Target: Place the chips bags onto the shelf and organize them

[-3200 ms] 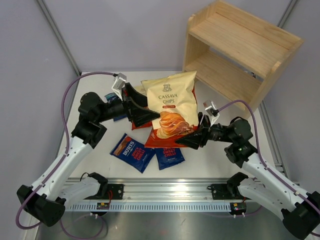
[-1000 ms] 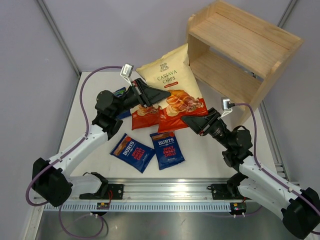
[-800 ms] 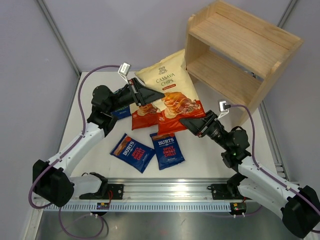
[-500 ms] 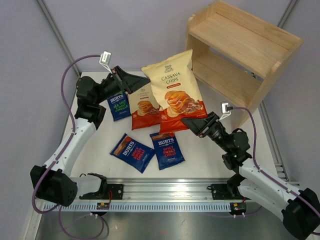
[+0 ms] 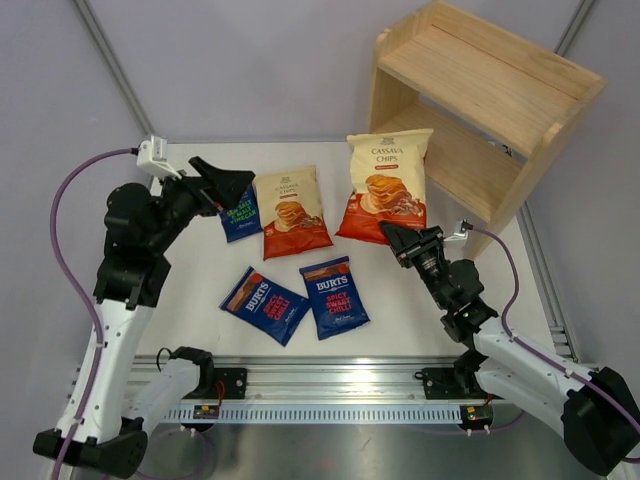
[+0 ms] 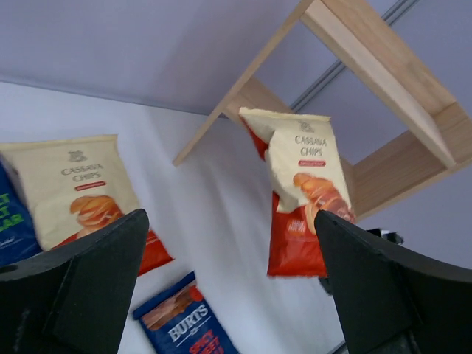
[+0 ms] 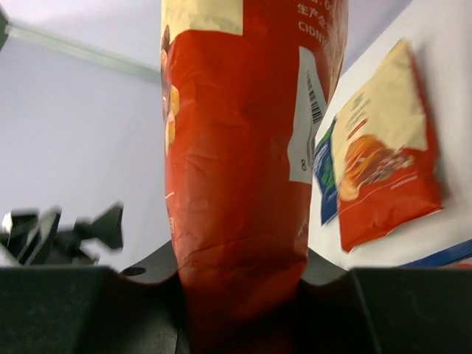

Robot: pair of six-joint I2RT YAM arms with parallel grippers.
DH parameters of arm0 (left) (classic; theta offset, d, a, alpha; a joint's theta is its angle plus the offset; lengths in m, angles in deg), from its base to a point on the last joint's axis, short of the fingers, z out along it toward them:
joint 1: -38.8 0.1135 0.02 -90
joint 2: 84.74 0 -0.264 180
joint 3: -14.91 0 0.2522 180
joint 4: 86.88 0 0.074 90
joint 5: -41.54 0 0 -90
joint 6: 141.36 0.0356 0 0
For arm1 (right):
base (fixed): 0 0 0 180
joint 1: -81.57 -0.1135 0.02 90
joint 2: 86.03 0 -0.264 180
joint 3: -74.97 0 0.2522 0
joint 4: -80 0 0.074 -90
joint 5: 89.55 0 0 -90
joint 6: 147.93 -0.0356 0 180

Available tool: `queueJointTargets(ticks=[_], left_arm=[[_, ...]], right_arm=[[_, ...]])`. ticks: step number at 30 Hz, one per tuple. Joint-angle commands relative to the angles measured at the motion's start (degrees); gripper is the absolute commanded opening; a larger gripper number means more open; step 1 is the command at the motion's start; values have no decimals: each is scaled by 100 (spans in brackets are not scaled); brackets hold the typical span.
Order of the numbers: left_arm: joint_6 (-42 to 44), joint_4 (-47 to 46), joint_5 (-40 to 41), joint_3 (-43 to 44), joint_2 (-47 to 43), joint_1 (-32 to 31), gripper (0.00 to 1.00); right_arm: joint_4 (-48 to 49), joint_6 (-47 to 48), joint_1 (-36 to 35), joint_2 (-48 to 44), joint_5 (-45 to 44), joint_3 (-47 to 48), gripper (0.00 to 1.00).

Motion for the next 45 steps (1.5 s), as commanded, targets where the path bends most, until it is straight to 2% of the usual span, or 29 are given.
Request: queueJointTargets(ticks=[1, 3, 6, 11, 13, 17, 29, 33, 39, 44, 45], left_arm=[[901, 1009, 293, -159, -403, 6, 99], [1252, 1248, 258, -316, -597, 6, 99], [1568, 1513, 180, -650, -1124, 6, 99], [1860, 1724, 398, -1617, -1810, 6, 99], [1904, 1785, 504, -1828, -2021, 6, 99], [1913, 1750, 645, -2223, -2320, 6, 99], [1895, 1557, 416, -2400, -2865, -3, 99], [1887, 1557, 452, -2409, -2936, -20, 99], [1887, 1566, 460, -2418, -2945, -47, 99], [1887, 1574, 469, -2409, -2936, -56, 99], [1887, 1574, 460, -2400, -2936, -56, 99]], right_arm=[[53, -343, -2, -35, -1535, 221, 0], [-339, -403, 7, -35, -2104, 335, 0], [-263, -378, 60, 140, -2545, 537, 0], [-518, -755, 709, 878, -2398, 1292, 0], [-579, -896, 991, 1298, -2284, 1669, 4], [-711, -1071, 1176, 1924, -2660, 2206, 5], [-817, -1159, 1264, 3989, -3364, 3920, 4], [-1062, -1300, 1273, 4683, -3242, 4561, 3], [-1158, -1696, 1273, 5168, -2812, 4914, 4], [-1396, -1688, 1273, 5230, -2706, 5090, 16], [-1710, -1644, 1273, 5221, -2601, 5151, 19]])
